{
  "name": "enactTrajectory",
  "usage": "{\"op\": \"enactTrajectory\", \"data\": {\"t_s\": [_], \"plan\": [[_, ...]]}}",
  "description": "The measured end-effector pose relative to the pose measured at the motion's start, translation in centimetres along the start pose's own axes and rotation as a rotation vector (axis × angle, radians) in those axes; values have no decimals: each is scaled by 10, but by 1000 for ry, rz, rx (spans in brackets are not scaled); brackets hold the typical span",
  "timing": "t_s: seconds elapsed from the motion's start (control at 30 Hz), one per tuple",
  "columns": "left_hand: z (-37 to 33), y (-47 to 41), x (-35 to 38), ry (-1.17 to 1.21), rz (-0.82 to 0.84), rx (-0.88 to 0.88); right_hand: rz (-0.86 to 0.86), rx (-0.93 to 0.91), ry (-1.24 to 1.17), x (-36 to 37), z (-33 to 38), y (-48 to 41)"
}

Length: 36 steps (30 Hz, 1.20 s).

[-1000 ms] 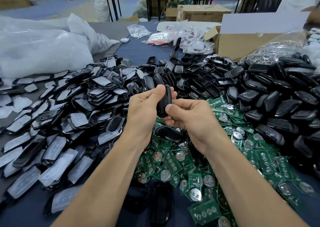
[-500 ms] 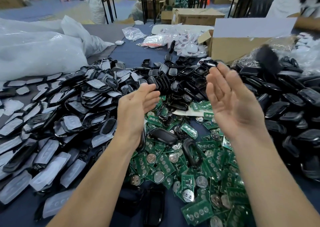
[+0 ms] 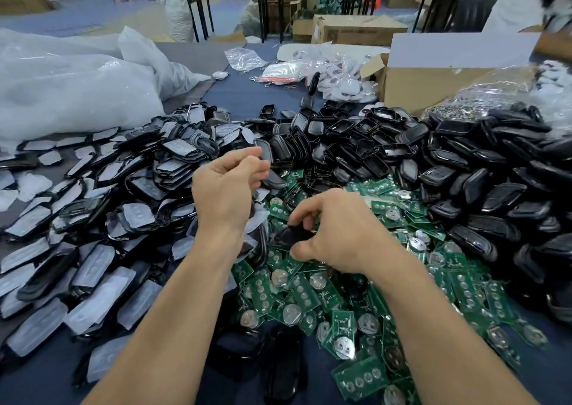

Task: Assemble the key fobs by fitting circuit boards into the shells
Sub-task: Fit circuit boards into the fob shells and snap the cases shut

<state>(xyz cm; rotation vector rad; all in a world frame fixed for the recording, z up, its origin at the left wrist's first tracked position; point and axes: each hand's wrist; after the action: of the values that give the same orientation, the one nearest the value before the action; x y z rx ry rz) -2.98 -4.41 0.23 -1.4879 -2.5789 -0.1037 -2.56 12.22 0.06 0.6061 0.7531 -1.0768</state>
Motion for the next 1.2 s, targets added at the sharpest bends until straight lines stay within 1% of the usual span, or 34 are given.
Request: {"op": "enactTrajectory", "data": {"t_s": [0.03, 0.07, 0.13, 0.23, 0.27, 0.33, 0.4, 0.47, 0.5, 0.53, 0.57, 0.6, 0.63, 0.67, 0.7, 0.77, 0.83, 0.9, 0.97, 1.03, 1.13, 1.2], "plan": [[0, 0, 0, -8, 10, 8, -28, -2, -68, -1, -2, 0], [1, 0, 0, -22, 22, 18, -61, 2, -195, -3, -4, 0], [1, 2, 1, -58, 60, 34, -91, 44, -597, -9, -6, 1], [0, 8, 3, -122, 201, 24, -36, 223, -1197, -13, -9, 0], [0, 9, 3, -145, 273, 11, 1, 252, -1327, -14, -9, -2], [2, 12, 4, -188, 414, 11, 52, 245, -1418, -13, -10, -3], [3, 13, 6, -224, 474, 62, 73, 206, -1414, -12, -9, -2], [3, 13, 7, -227, 451, 114, 68, 162, -1397, -10, -6, -2], [2, 13, 7, -221, 417, 124, 27, 146, -1358, -9, -4, -2], [3, 12, 7, -211, 362, 121, -52, 126, -1233, -7, -4, -1], [3, 11, 7, -195, 290, 105, -166, 103, -990, -5, -5, -2], [4, 9, 7, -174, 212, 78, -282, 68, -656, -4, -8, -3], [5, 8, 7, -144, 146, 44, -338, 21, -357, -3, -10, -4], [5, 6, 6, -108, 103, 6, -311, -9, -178, -3, -10, -4], [4, 5, 6, -73, 84, -25, -228, -10, -118, -3, -10, -3], [3, 3, 5, -29, 85, -51, -55, 42, -114, 1, -7, -2], [3, 2, 3, -18, 94, -53, -18, 71, -41, 7, -5, -4], [3, 3, 3, -30, 104, -49, -36, 69, 13, 10, -4, -6], [3, 2, 3, -40, 105, -50, -22, 67, 14, 9, -3, -5], [3, 2, 2, -36, 94, -58, -27, 65, -35, 6, -4, -4], [2, 2, 1, -10, 98, -77, -128, 39, -156, 2, -6, -3], [2, 3, 2, 1, 134, -86, -179, 29, -219, 1, -6, -2]]}}
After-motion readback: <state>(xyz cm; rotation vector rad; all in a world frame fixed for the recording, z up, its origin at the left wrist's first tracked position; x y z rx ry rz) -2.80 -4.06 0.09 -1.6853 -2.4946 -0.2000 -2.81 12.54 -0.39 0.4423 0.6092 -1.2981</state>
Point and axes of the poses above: each hand's wrist, its own y-axis away from the middle knuckle, its own x-axis out of the palm, z = x × y, and after that the axes turned 1 degree about -x, right-handed
